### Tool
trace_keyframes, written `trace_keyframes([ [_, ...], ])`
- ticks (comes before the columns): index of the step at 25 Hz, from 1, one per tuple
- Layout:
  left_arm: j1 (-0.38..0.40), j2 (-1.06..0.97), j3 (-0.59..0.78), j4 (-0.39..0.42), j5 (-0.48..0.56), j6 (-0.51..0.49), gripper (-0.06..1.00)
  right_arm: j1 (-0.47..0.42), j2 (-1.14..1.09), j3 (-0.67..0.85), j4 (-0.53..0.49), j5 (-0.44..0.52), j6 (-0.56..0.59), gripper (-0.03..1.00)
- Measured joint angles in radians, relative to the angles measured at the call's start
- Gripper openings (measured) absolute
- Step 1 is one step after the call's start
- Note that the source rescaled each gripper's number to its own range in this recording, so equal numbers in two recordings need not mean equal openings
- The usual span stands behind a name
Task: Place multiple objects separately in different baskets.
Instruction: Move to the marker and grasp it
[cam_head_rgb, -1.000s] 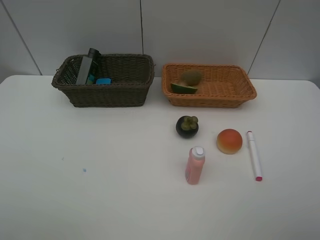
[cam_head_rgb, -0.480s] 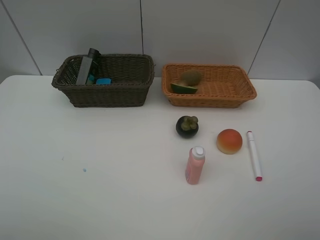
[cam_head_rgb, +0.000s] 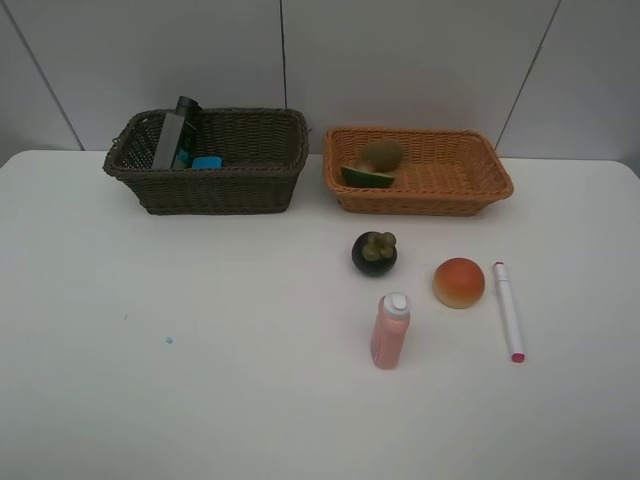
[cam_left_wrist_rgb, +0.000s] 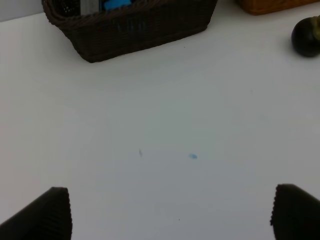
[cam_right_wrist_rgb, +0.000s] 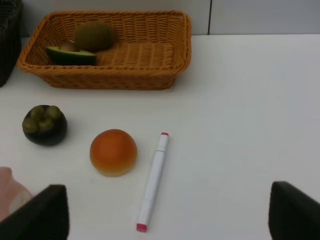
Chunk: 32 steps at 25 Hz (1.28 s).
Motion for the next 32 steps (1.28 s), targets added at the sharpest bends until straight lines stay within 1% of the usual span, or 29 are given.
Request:
trace_keyframes([
  [7,0.005,0.000,0.000,0.000,0.000,0.000,1.00,0.000,0.000,0.000,0.000,0.000,0.000,1.00],
  [13,0.068,0.000,0.000,0.000,0.000,0.000,1.00,0.000,0.000,0.000,0.000,0.000,0.000,1.00],
  [25,0.070,0.000,0.000,0.000,0.000,0.000,1.00,0.000,0.000,0.000,0.000,0.000,0.001,1.00],
  [27,0.070,0.000,0.000,0.000,0.000,0.000,1.00,0.000,0.000,0.000,-0.006,0.000,0.013,1.00],
  [29,0.070,0.000,0.000,0.000,0.000,0.000,1.00,0.000,0.023,0.000,-0.023,0.000,0.050,1.00],
  [32,0.070,0.000,0.000,0.000,0.000,0.000,1.00,0.000,0.130,-0.002,-0.065,-0.001,0.129,1.00],
])
